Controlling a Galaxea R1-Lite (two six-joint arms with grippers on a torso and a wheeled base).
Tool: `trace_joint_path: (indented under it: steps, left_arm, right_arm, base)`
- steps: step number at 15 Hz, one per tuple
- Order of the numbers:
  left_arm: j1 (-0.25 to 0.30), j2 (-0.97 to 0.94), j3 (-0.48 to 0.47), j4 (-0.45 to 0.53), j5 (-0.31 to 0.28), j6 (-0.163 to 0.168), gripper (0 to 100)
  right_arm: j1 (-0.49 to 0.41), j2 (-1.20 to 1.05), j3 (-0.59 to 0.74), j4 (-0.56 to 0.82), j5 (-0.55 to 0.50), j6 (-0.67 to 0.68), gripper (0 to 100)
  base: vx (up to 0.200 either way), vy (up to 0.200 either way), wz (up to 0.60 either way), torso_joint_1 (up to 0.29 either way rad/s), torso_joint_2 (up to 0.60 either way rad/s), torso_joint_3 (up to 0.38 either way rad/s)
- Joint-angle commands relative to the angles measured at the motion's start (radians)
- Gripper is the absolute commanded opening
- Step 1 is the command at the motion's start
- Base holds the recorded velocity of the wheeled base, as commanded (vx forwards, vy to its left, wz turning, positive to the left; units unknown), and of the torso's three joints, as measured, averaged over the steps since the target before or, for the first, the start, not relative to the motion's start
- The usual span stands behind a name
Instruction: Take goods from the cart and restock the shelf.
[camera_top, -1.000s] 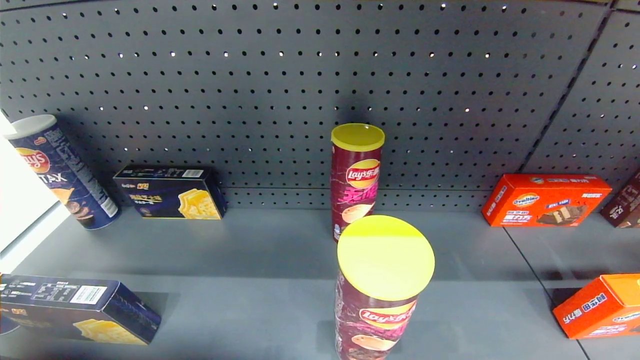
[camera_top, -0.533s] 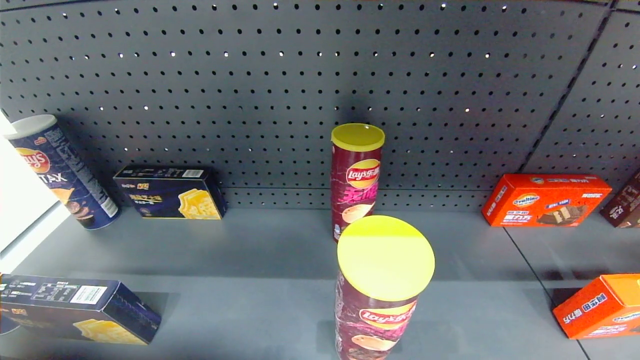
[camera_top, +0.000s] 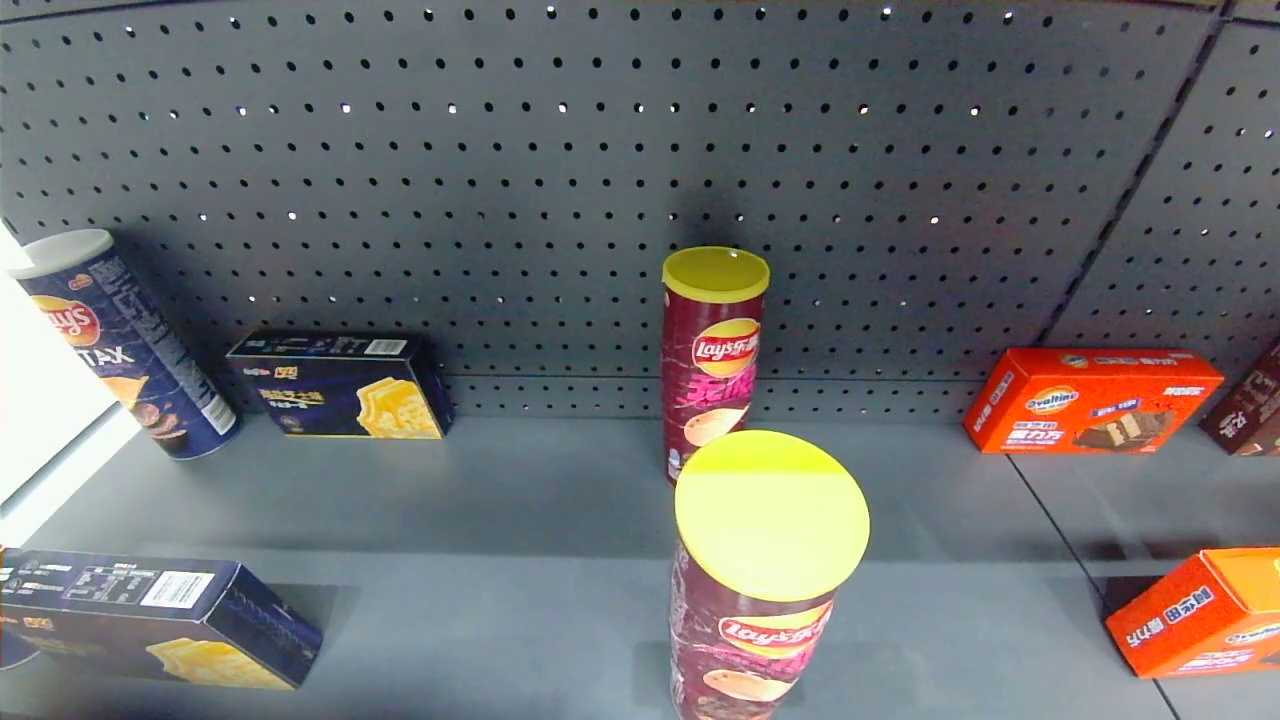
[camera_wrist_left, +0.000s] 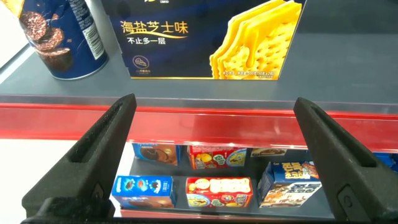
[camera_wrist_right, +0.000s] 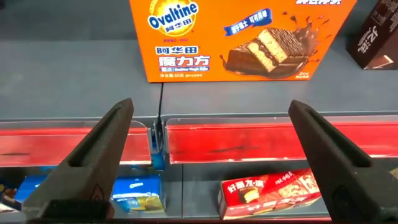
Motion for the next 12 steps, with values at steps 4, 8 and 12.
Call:
trace_joint_path:
  steps: [4, 8, 12]
  left_arm:
    - [0.000, 0.001, 0.000, 0.000, -0.008, 0.003, 100]
    - [-0.001, 0.001, 0.000, 0.000, -0.012, 0.010, 100]
    - [-0.001, 0.001, 0.000, 0.000, -0.007, 0.006, 100]
  right_arm:
    - [0.001, 0.000, 0.000, 0.000, 0.005, -0.002, 100]
    - [0.001, 0.000, 0.000, 0.000, 0.005, 0.000, 100]
    - [0.001, 0.000, 0.000, 0.000, 0.005, 0.000, 100]
  base:
    - [0.000, 0.000, 0.00, 0.000, 0.00, 0.000]
    - [0.000, 0.000, 0.00, 0.000, 0.00, 0.000]
    - [0.000, -0.050, 0.00, 0.002, 0.00, 0.001]
